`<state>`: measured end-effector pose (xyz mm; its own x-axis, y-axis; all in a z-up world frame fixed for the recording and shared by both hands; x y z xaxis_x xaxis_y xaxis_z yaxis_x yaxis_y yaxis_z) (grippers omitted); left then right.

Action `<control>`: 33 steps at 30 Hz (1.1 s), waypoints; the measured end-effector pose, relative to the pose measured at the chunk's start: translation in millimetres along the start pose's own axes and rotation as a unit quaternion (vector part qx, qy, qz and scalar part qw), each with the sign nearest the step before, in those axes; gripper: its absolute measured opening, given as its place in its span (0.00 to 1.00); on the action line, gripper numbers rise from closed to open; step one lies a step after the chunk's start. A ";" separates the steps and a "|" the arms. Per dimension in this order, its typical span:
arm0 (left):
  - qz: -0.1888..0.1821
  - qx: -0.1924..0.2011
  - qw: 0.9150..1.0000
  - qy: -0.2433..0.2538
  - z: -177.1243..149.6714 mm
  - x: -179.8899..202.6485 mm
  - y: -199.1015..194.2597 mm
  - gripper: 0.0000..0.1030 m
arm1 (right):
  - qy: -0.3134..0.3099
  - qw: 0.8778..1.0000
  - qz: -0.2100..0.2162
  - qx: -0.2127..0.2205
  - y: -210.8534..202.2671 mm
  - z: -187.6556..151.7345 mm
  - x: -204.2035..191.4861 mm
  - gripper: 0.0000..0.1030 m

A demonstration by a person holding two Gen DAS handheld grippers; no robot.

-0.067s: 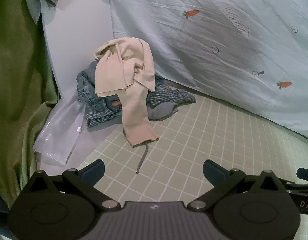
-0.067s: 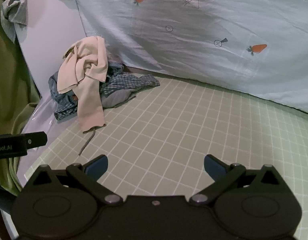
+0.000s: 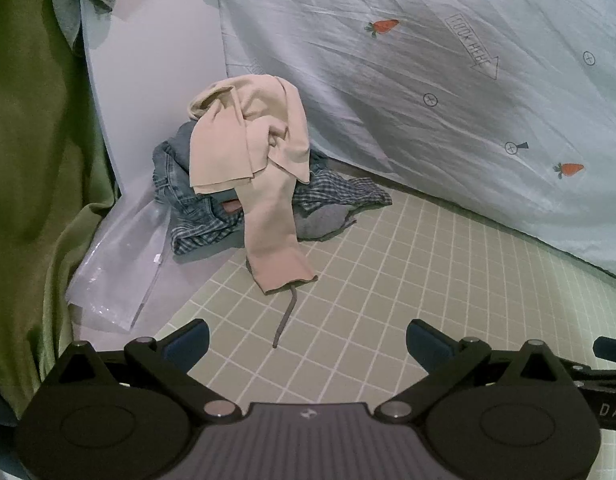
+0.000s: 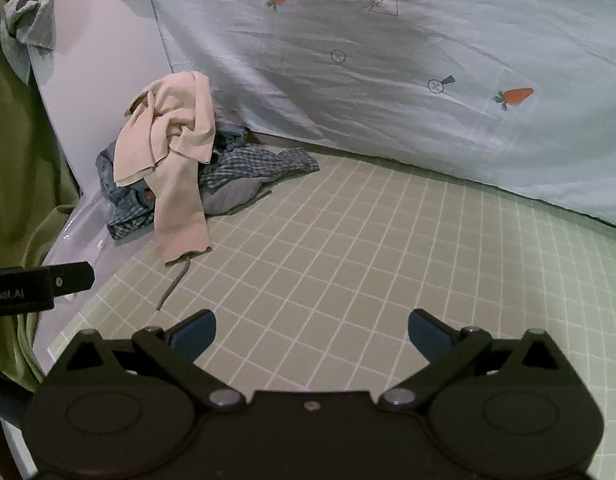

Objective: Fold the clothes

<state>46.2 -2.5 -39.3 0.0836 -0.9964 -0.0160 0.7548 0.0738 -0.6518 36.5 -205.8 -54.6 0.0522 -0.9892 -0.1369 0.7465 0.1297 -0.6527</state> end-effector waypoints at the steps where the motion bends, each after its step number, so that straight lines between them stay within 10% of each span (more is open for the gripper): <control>1: 0.000 0.000 1.000 0.000 0.1 0.3 0.3 1.00 | 0.001 1.000 0.000 -0.001 0.0 0.1 -0.8 1.00; 33: 0.001 -0.016 1.000 -0.004 5.1 3.9 17.3 1.00 | 0.000 1.000 -0.002 -0.013 14.6 5.2 2.8 1.00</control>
<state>63.0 -4.8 -46.7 0.0909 -0.9958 -0.0121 0.7329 0.0751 -0.6762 51.0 -207.1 -60.6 0.0487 -0.9898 -0.1336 0.7296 0.1266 -0.6721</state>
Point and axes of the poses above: each gripper's, at about its wrist camera, not at the fingertips, and y roughly the way its jaws point, x to its right, z to its top, the point moved 6 cm from there along y, roughly the way its jaws point, and after that the axes turned 6 degrees about z, right-handed, at the moved point
